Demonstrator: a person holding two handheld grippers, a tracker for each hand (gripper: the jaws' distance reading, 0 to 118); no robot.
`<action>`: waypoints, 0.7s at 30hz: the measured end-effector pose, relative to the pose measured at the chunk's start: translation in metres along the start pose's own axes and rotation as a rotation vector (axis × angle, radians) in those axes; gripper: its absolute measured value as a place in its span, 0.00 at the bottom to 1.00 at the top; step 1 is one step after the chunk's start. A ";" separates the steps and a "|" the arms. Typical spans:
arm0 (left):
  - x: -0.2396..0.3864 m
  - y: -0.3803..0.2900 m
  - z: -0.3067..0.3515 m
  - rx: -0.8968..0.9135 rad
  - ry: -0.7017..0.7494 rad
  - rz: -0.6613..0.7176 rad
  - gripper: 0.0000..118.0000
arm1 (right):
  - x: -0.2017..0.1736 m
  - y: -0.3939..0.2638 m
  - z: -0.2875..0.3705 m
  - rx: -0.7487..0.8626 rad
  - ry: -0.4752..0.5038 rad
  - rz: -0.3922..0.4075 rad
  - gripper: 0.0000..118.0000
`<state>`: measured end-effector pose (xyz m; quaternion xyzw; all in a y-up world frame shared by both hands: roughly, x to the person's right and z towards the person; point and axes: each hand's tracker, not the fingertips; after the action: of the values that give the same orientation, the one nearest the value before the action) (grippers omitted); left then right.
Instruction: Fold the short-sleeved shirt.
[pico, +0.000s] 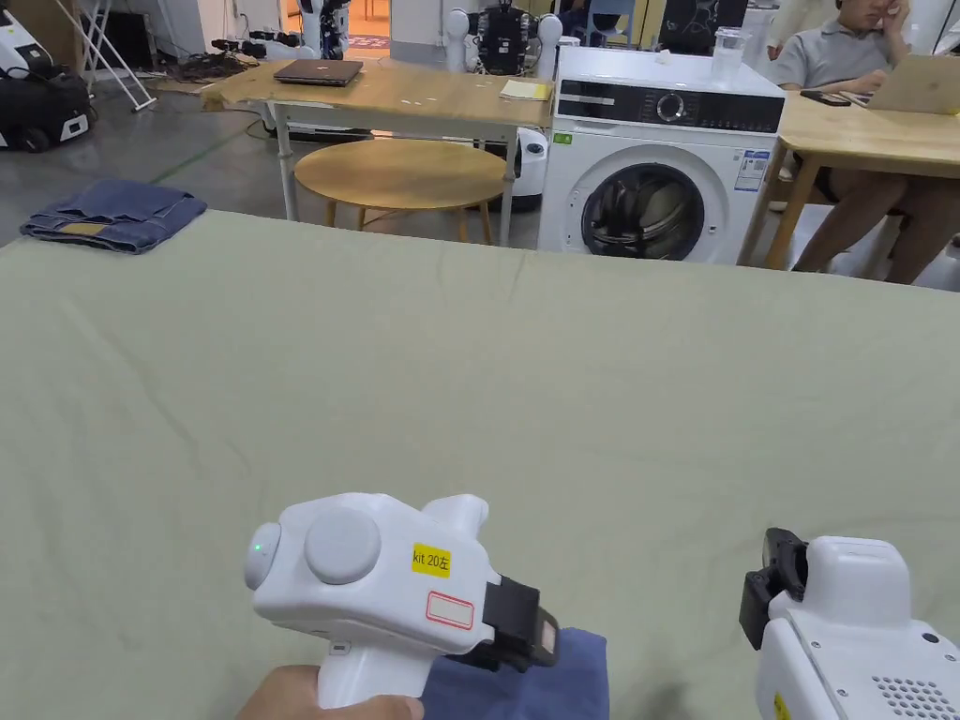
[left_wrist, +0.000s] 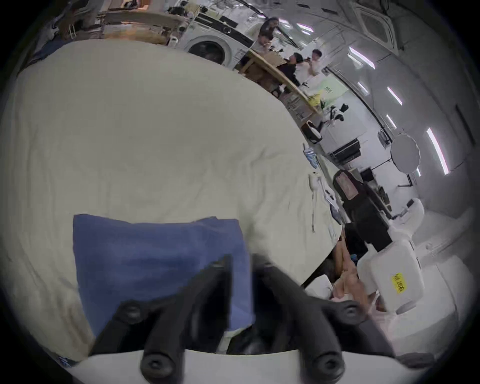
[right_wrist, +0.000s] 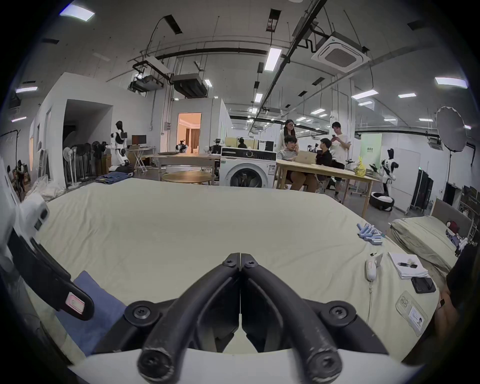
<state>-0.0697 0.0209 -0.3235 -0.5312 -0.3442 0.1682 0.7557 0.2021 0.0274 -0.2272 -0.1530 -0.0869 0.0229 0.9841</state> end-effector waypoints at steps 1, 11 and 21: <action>-0.008 -0.002 -0.009 -0.019 -0.024 0.044 0.05 | 0.000 0.000 0.000 -0.001 0.000 -0.001 0.00; -0.047 -0.039 -0.102 -0.129 -0.121 0.152 0.00 | 0.000 -0.004 -0.001 -0.016 -0.001 -0.005 0.00; -0.027 -0.021 -0.055 0.019 -0.055 -0.008 0.00 | 0.000 -0.003 -0.007 -0.008 0.002 -0.023 0.00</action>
<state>-0.0530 -0.0417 -0.3248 -0.5179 -0.3654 0.1828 0.7515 0.2031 0.0230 -0.2329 -0.1560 -0.0880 0.0112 0.9838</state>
